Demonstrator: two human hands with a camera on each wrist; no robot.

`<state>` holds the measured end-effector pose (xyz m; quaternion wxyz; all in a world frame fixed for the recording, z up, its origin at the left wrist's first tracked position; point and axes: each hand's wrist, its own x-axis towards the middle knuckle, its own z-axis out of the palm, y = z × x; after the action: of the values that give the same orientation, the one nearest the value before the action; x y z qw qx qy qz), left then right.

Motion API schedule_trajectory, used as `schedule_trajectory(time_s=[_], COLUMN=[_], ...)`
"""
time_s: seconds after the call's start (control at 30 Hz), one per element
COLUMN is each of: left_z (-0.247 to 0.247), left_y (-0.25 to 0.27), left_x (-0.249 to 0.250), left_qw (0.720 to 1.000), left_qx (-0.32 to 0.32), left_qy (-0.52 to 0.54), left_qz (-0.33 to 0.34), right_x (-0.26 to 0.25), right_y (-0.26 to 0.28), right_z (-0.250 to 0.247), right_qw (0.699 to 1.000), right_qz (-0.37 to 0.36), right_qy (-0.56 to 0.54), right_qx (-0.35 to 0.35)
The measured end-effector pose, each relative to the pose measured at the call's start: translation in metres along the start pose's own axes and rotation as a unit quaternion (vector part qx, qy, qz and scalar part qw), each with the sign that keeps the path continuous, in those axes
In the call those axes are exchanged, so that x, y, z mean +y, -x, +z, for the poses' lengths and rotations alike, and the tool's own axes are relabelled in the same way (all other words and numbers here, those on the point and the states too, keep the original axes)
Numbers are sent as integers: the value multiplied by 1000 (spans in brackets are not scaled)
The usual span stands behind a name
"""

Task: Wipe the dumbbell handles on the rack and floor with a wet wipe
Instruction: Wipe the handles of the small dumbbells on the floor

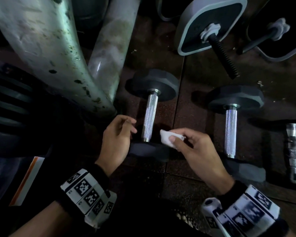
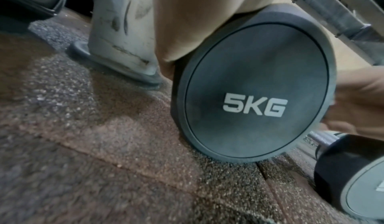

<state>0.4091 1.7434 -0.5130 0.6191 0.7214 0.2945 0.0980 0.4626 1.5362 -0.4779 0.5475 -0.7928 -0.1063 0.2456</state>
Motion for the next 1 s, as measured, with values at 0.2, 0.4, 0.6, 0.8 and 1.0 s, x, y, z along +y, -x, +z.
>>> schedule_trajectory(time_s=[0.2,0.4,0.6,0.8,1.0], left_z=[-3,-7,-18,-21,-38], left_y=[1,3,-3,-10,-25], left_x=[4,6,11,42,31], left_qw=[1000,998,991,961,981], left_qx=[-19,-23,-108,-272,-130], left_qy=[-18,-45,-68,-56,-146], left_qz=[-7,-31,-37,-12,11], right_x=[-35,-39,-31,-37,-24], right_y=[-33,-49,-34,-32,-24], right_z=[19,30,3,20,42], right_qw=[982,962,951,996,986], right_qz=[-64,34,71,64,86], right_qy=[151,199,264,-44,-140], right_qx=[-91,-185,-144,-37,42])
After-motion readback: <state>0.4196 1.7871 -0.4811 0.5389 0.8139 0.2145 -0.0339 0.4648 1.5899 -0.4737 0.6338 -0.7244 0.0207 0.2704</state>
